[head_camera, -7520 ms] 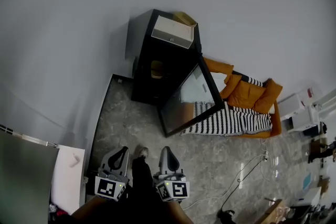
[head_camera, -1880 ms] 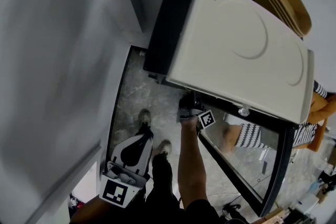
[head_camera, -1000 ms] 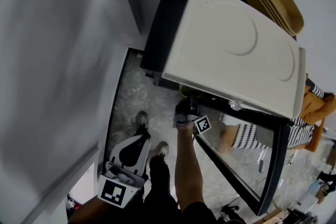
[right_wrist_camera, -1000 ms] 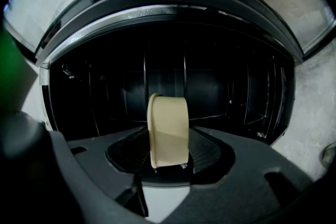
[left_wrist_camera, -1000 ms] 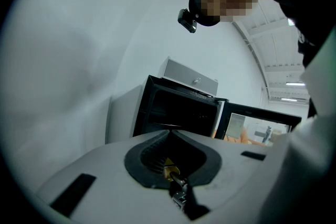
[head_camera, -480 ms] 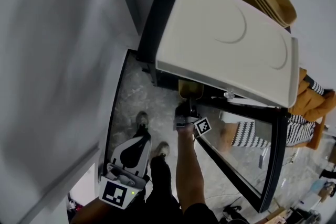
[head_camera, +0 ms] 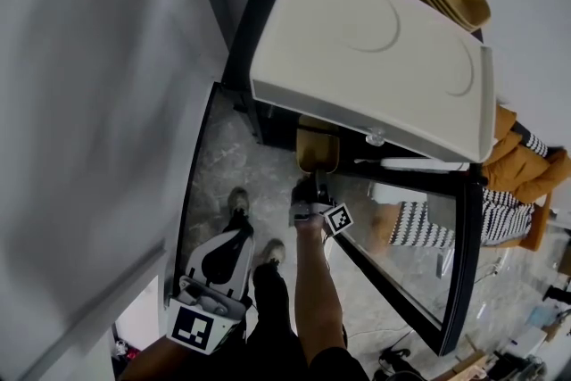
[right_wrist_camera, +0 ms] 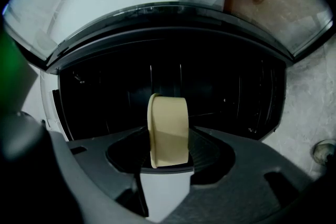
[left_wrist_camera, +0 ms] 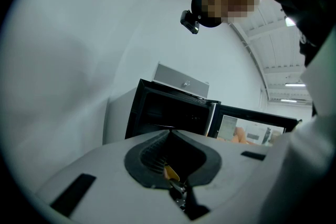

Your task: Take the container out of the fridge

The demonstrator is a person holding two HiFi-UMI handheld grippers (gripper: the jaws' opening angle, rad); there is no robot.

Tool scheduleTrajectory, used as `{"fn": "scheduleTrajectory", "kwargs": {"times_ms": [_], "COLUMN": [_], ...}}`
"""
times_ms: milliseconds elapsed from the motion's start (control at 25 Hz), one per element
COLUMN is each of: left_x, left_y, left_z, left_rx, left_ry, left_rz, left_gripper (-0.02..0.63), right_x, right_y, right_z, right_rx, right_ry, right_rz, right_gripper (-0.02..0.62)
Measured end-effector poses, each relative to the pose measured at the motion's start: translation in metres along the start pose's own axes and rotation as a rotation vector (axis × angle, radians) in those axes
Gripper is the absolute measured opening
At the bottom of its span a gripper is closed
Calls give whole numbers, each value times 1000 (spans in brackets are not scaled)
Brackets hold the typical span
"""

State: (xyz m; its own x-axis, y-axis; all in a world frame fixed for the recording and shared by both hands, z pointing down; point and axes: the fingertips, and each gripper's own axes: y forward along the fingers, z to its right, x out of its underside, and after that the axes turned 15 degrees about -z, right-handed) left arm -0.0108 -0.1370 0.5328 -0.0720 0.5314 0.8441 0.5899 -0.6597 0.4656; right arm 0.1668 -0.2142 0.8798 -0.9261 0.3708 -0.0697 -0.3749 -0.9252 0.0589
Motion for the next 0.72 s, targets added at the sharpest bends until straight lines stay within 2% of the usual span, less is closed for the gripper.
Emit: {"fn": "scheduleTrajectory", "kwargs": {"times_ms": [400, 560, 720], "left_x": [4, -15, -15], "left_y": [-10, -15, -19], "left_z": [13, 17, 24], "left_rx": [1, -25, -31], "left_ry": [2, 33, 31], "left_rz": [13, 124, 131], "left_gripper": [8, 8, 8], "right_x": [6, 7, 11], "right_y": [-20, -28, -38], "right_z": [-2, -5, -7], "right_rx": [-5, -7, -1], "right_ry": [-12, -13, -22], "right_rz": [-8, -14, -28], "right_gripper": [199, 199, 199]}}
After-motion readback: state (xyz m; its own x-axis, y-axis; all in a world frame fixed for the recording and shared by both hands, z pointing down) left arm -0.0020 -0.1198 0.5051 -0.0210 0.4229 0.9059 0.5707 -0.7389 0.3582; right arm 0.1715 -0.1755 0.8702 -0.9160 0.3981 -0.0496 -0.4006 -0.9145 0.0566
